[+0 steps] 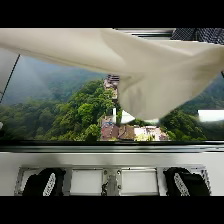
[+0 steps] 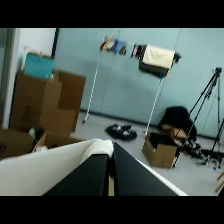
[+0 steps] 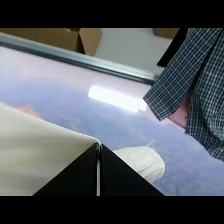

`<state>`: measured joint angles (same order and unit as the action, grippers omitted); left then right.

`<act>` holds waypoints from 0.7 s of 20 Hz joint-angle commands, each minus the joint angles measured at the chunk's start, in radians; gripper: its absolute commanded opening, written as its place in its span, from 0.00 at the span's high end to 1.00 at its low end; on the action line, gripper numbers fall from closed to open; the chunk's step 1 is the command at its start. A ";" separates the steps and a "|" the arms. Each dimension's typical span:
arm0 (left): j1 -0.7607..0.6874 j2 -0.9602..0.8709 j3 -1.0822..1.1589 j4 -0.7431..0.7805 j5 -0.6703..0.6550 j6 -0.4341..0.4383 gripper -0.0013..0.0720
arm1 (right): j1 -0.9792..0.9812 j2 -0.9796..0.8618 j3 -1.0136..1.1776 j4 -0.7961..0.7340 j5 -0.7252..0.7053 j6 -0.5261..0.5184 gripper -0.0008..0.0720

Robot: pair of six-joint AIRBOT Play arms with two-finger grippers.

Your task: Fold the clothes and pants, and hang the long-sleeved shirts on hangers.

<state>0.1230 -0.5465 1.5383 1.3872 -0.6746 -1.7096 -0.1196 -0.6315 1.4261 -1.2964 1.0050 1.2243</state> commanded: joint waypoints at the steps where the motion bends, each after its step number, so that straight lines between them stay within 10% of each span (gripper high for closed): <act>1: -0.065 -0.006 0.107 0.000 0.069 0.000 0.97 | 0.001 0.105 0.002 0.043 -0.018 0.041 0.95; 9: -0.174 -0.284 0.343 0.009 -0.042 0.012 0.97 | 0.001 -0.021 -0.001 0.069 0.214 0.091 0.95; 14: -0.273 -0.609 0.341 0.009 -0.035 0.012 0.97 | -0.002 -0.266 -0.001 -0.198 0.183 0.229 0.95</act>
<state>-0.0975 -0.9863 1.8671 1.3960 -0.7078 -1.7000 -0.1200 -0.7738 1.4250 -1.3441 1.1797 1.3716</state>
